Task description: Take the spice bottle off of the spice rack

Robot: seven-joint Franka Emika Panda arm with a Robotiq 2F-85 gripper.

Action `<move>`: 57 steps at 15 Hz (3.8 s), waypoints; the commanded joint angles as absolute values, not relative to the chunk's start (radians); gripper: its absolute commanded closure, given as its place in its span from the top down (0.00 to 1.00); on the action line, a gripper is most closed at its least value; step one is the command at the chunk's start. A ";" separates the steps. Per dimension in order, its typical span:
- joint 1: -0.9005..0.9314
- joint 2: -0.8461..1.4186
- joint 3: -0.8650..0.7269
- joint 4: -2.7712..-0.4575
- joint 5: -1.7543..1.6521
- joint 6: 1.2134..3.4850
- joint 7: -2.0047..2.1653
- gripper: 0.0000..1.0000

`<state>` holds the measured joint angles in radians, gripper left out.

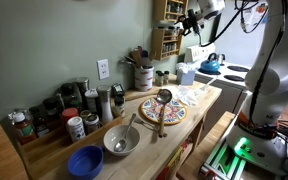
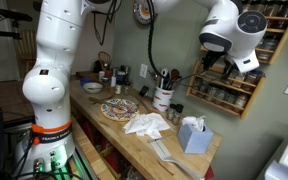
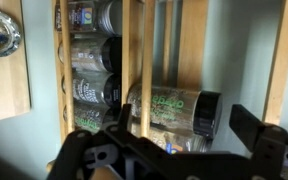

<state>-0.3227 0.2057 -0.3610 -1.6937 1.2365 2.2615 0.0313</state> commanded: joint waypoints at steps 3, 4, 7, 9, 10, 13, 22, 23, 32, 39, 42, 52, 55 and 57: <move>-0.343 0.270 -0.333 -1.624 1.231 2.304 0.121 1.00; -0.345 0.277 -0.330 -1.617 1.231 2.306 0.130 1.00; -0.346 0.293 -0.322 -1.607 1.229 2.317 0.144 1.00; -0.347 0.301 -0.318 -1.600 1.224 2.321 0.150 1.00; -0.348 0.301 -0.317 -1.598 1.221 2.321 0.150 1.00; -0.345 0.288 -0.323 -1.615 1.179 2.326 0.155 1.00; -0.354 0.223 -0.332 -1.691 1.026 2.307 0.194 1.00; -0.355 0.218 -0.332 -1.698 1.015 2.303 0.195 1.00; -0.352 0.184 -0.335 -1.749 0.905 2.292 0.226 1.00; -0.365 0.153 -0.332 -1.771 0.881 2.301 0.157 1.00; -0.379 0.138 -0.338 -1.757 0.883 2.292 0.108 1.00; -0.355 0.150 -0.299 -1.704 0.937 2.304 0.097 1.00; -0.349 0.179 -0.291 -1.680 0.938 2.325 0.137 1.00; -0.351 0.198 -0.286 -1.663 0.940 2.334 0.159 1.00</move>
<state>-0.3515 0.1594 -0.2878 -1.6981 0.9222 2.3146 0.1209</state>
